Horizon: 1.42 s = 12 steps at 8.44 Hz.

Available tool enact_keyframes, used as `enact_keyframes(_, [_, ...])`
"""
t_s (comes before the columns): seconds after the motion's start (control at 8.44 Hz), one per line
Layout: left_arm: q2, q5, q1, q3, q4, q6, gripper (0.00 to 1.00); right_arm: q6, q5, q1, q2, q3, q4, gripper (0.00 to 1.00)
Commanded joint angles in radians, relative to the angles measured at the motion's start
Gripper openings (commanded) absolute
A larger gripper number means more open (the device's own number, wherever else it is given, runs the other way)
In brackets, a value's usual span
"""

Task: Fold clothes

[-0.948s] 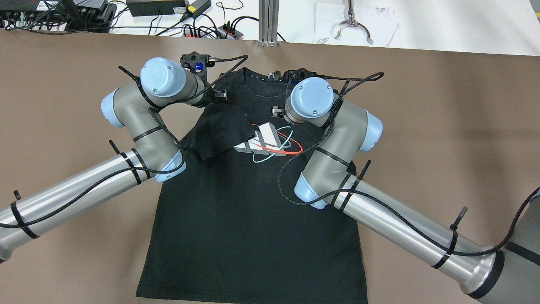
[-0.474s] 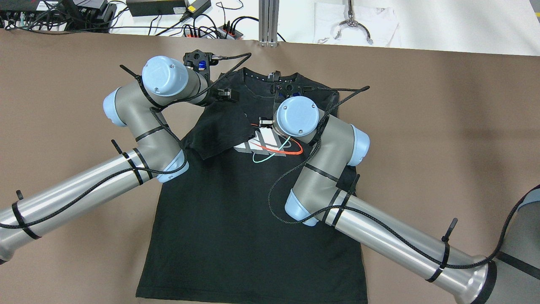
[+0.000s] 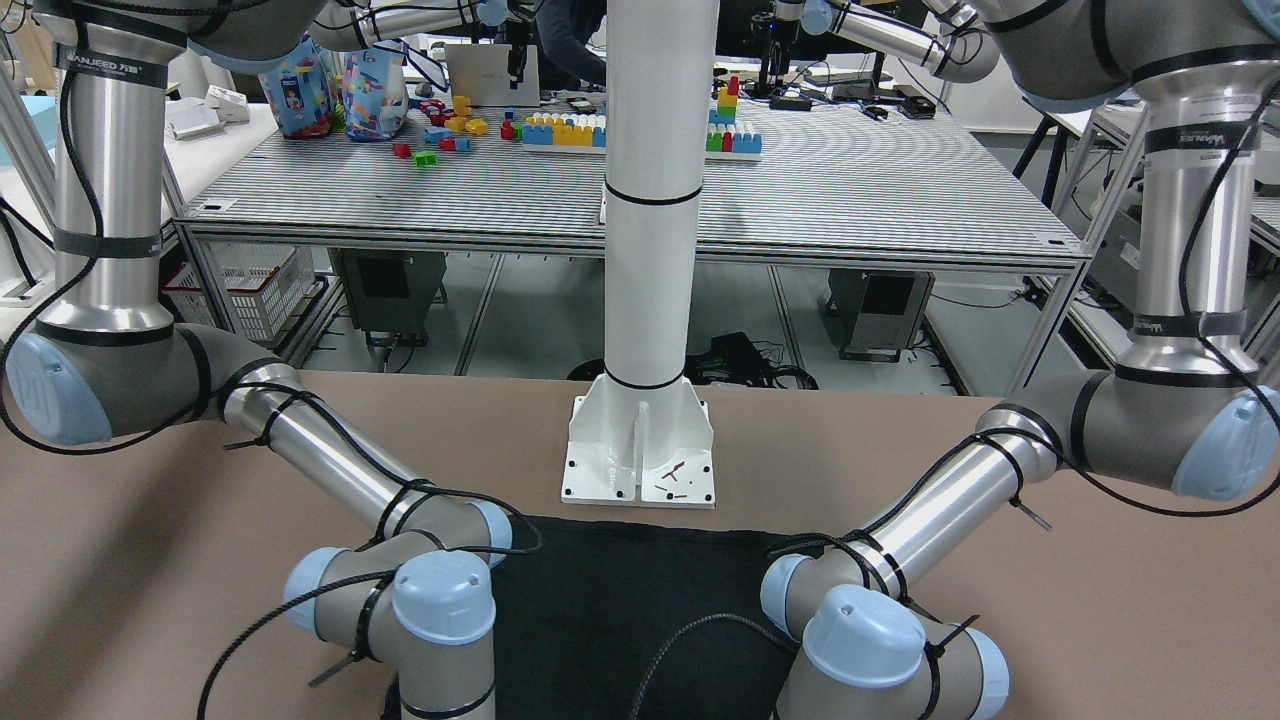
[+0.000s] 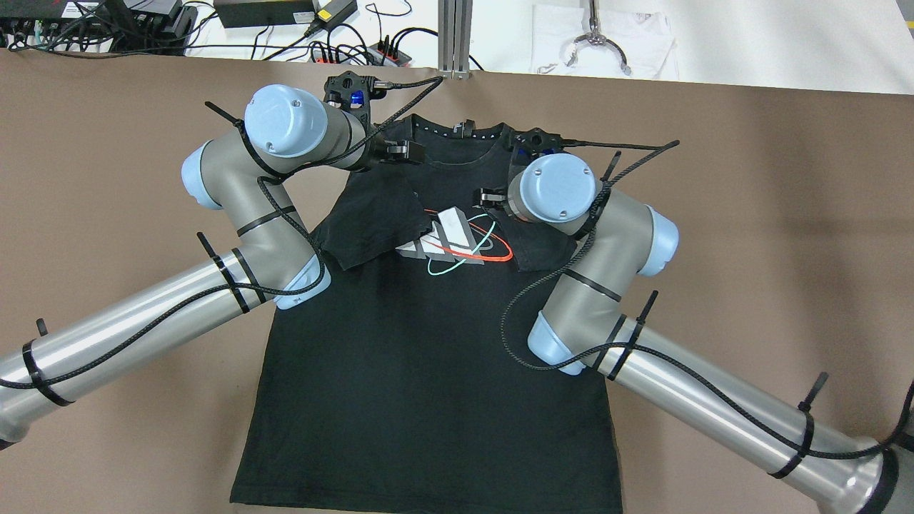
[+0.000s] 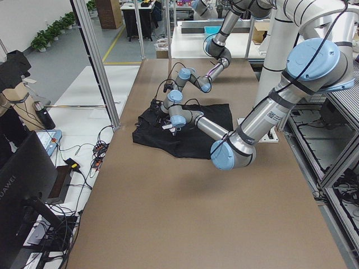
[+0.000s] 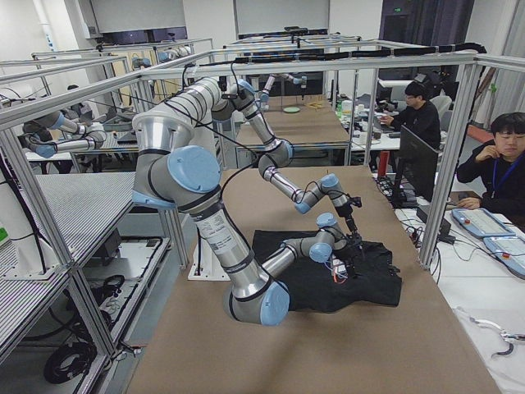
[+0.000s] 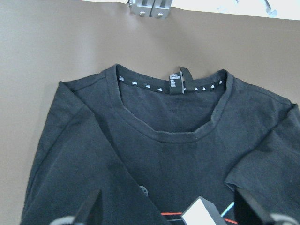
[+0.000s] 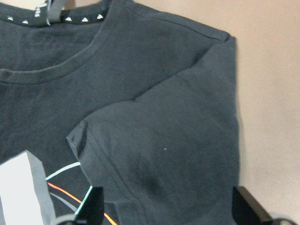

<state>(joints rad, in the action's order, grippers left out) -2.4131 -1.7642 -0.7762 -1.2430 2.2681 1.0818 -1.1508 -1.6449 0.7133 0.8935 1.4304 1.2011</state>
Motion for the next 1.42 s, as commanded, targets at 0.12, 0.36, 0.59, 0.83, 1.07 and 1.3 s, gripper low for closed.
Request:
enact_keyframes(0.12, [0.202, 0.002, 0.061, -0.18, 0.088, 0.127, 1.0, -0.006, -0.038, 0.005, 0.106, 0.255, 0.144, 0.96])
enact_keyframes(0.36, [0.332, 0.002, 0.072, -0.301, 0.093, 0.254, 1.0, -0.144, -0.039, -0.065, 0.213, 0.437, 0.138, 0.95])
enact_keyframes(0.59, [0.466, 0.012, 0.147, -0.454, 0.093, 0.399, 1.0, -0.362, -0.021, -0.164, 0.304, 0.617, 0.129, 0.95])
enact_keyframes(0.83, [0.572, 0.119, 0.272, -0.568, 0.091, 0.486, 1.0, -0.551, 0.11, -0.297, 0.373, 0.692, 0.118, 0.95])
enact_keyframes(1.07, [0.661, 0.209, 0.398, -0.674, 0.091, 0.565, 1.0, -0.663, 0.262, -0.427, 0.518, 0.737, -0.018, 0.95])
enact_keyframes(1.3, [0.805, 0.334, 0.541, -0.789, 0.09, 0.596, 1.0, -0.722, 0.394, -0.542, 0.643, 0.745, -0.122, 0.94])
